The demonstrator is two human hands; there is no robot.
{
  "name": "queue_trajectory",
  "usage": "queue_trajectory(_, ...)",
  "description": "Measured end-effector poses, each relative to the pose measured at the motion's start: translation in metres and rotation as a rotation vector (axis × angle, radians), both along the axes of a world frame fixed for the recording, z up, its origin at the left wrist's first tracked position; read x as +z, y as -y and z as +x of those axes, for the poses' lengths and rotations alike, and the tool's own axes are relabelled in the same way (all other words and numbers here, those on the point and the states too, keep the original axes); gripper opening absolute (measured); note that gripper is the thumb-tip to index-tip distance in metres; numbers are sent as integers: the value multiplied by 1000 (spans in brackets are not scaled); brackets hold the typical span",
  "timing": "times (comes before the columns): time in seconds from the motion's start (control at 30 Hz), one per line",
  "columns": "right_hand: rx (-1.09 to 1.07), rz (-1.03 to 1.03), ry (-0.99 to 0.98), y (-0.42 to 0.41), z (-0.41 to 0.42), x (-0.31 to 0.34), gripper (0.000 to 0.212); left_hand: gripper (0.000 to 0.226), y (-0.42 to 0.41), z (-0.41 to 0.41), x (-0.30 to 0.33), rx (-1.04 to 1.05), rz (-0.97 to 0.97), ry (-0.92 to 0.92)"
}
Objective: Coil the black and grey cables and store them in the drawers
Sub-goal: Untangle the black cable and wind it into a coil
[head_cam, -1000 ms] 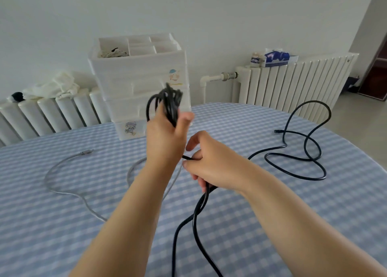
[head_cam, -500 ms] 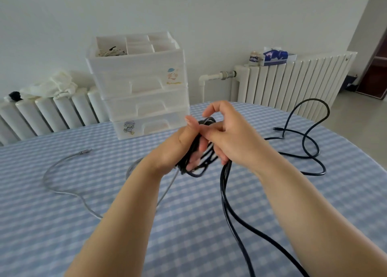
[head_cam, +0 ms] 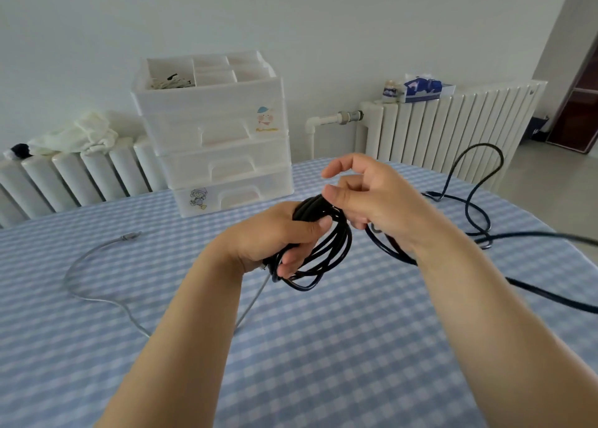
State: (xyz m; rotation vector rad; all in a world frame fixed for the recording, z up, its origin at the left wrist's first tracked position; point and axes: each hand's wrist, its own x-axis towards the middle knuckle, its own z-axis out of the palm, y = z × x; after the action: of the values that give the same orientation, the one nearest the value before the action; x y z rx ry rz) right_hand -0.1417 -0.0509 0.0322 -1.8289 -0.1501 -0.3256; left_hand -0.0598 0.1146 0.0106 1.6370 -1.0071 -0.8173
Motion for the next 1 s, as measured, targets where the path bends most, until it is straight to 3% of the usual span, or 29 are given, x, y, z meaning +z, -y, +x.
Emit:
queue_trajectory(0.1,52,-53,44,11,0,0,17,31,-3,-1,3,-27,-26,-139)
queue_trajectory(0.17,-12,-102,99,11,5,-4,9,23,-5,0,3,-67,-58,-245)
queue_trajectory(0.3,-131,-168,186,13,15,-18,23,25,-10,7,2,-182,-166,-429)
queue_trajectory(0.5,-12,-158,92,20,21,-27,38,23,-9,16,-8,-291,-319,-634)
queue_trajectory(0.67,-114,-376,-42,26,24,-33,39,30,-6,25,-8,-252,-464,-709)
queue_trajectory(0.8,-248,-749,-160,28,23,-37,25,35,-14,32,-1,-267,-687,-884)
queue_trajectory(0.87,-312,-890,-197,28,22,-41,25,35,-18,35,3,-192,-807,-945)
queue_trajectory(1.0,-333,-1033,-161,10,23,-51,25,30,-12,24,6,286,-950,-883)
